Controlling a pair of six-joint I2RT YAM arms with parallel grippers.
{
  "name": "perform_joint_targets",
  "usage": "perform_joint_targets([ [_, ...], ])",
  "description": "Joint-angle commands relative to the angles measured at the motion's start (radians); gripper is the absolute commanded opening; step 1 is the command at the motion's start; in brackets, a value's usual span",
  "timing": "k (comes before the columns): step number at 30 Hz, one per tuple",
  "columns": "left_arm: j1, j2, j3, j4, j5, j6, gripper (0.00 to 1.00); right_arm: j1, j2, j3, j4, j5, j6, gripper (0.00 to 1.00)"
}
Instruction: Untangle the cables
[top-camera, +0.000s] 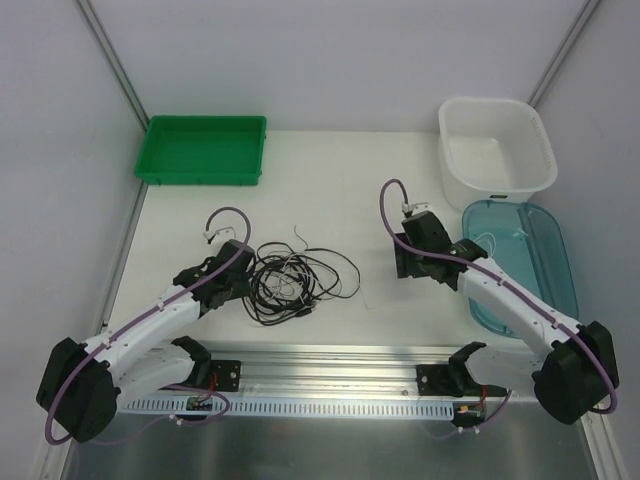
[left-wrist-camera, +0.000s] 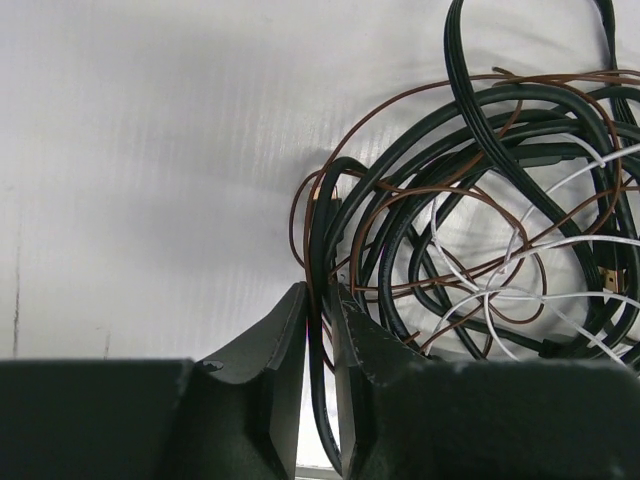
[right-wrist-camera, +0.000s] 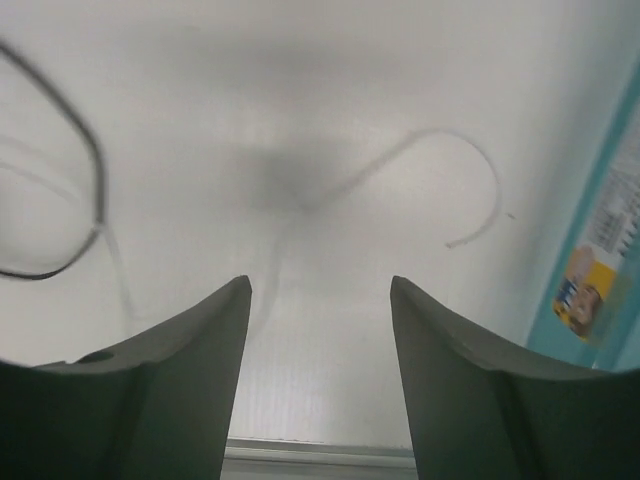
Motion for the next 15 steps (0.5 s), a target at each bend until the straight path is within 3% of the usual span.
perform_joint_targets([
  [1, 0.004, 0.013, 0.062, -0.026, 0.015, 0.076, 0.16, 0.088, 0.002, 0.108, 0.133, -0.193, -0.130, 0.62],
  [9, 0.004, 0.025, 0.066, -0.029, 0.055, 0.081, 0.16, 0.194, 0.169, 0.317, 0.223, -0.437, -0.301, 0.63],
  [15, 0.003, 0.045, 0.064, -0.027, 0.081, 0.069, 0.16, 0.214, 0.396, 0.464, 0.214, -0.630, -0.470, 0.63],
])
